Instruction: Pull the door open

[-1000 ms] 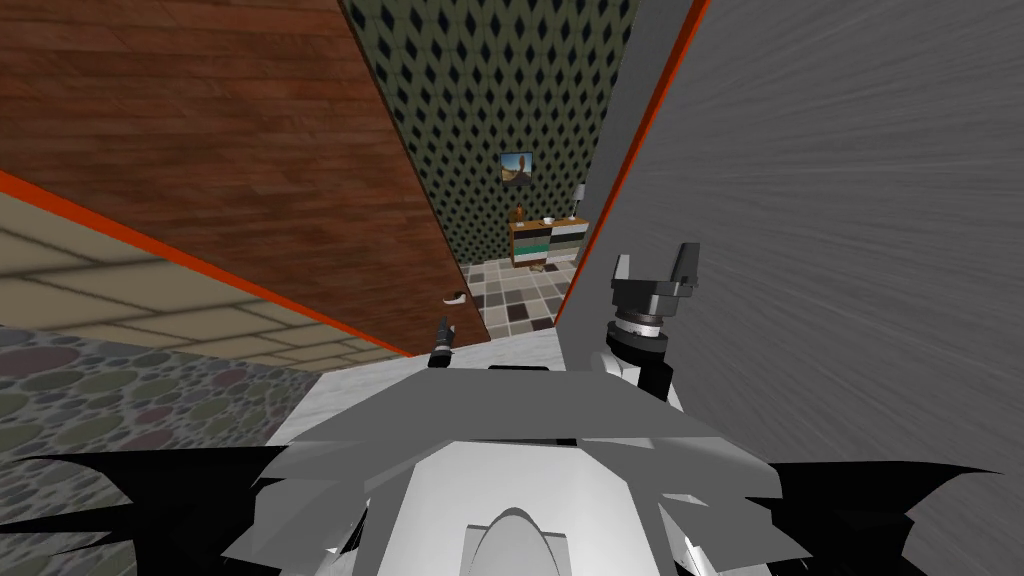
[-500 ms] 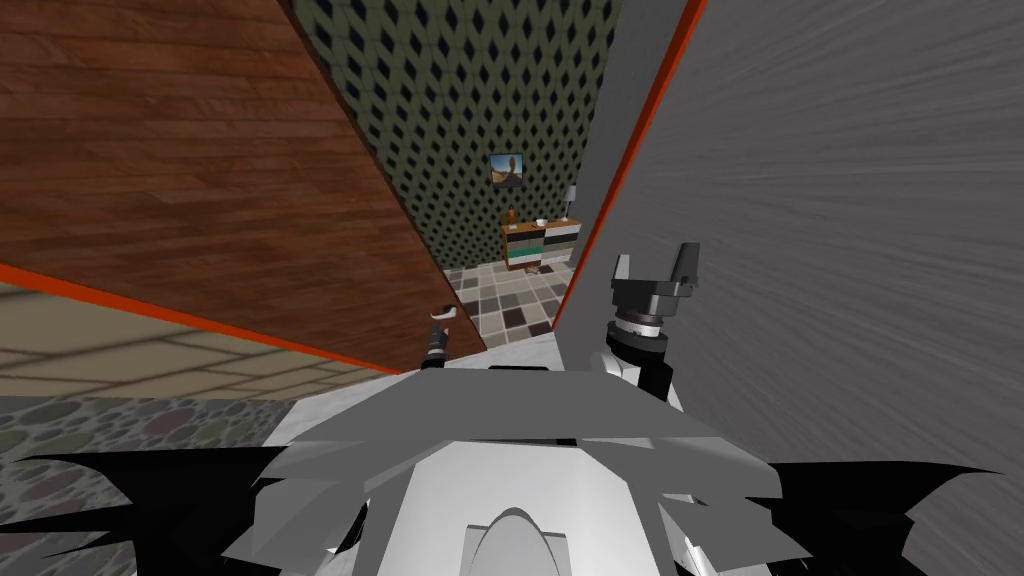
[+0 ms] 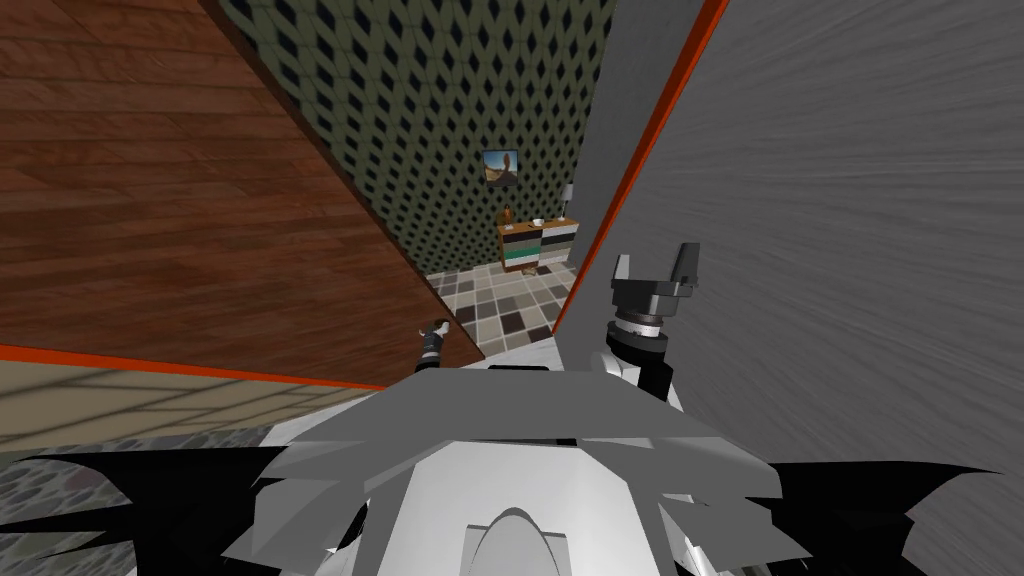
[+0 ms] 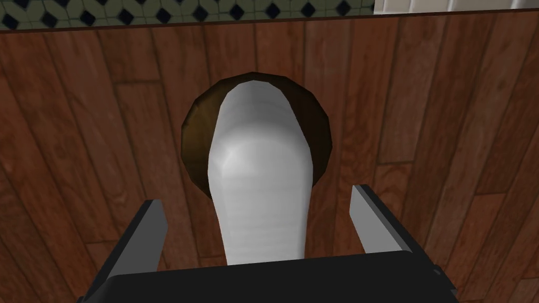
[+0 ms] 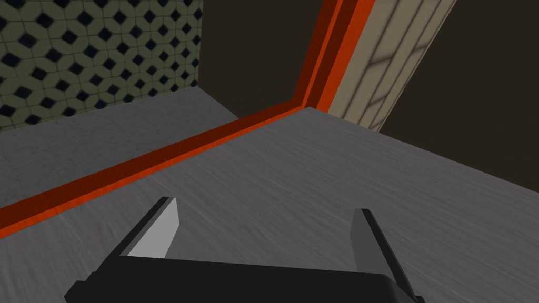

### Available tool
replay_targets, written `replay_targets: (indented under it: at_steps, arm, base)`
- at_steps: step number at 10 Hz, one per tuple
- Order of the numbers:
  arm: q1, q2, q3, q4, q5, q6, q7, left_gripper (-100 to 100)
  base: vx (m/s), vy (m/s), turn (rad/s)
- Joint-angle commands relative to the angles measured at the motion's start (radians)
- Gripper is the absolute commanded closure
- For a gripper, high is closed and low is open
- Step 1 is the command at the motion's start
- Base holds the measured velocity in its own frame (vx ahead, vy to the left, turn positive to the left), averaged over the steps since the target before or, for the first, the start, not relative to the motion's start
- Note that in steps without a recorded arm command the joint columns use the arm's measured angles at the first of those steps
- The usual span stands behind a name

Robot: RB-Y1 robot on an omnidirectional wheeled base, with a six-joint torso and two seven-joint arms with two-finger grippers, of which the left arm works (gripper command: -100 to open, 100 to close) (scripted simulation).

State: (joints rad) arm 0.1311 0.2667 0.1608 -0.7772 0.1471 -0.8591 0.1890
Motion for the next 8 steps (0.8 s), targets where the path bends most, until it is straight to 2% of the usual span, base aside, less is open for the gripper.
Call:
replay_targets:
  at_steps: [1,6,8]
  arm:
    - [0.001,-0.001,-0.001,-0.002,0.000,0.002,-0.001,100]
    - [0.001,-0.001,-0.001,-0.002,0.000,0.002,-0.001,100]
    - [0.016,0.015,-0.017,-0.001,-0.009,-0.011,0.021,100]
  base:
    - [-0.010,-0.005,0.010]
    - [-0.017,-0.004,0.000]
    - [-0.159,0.035,-0.103]
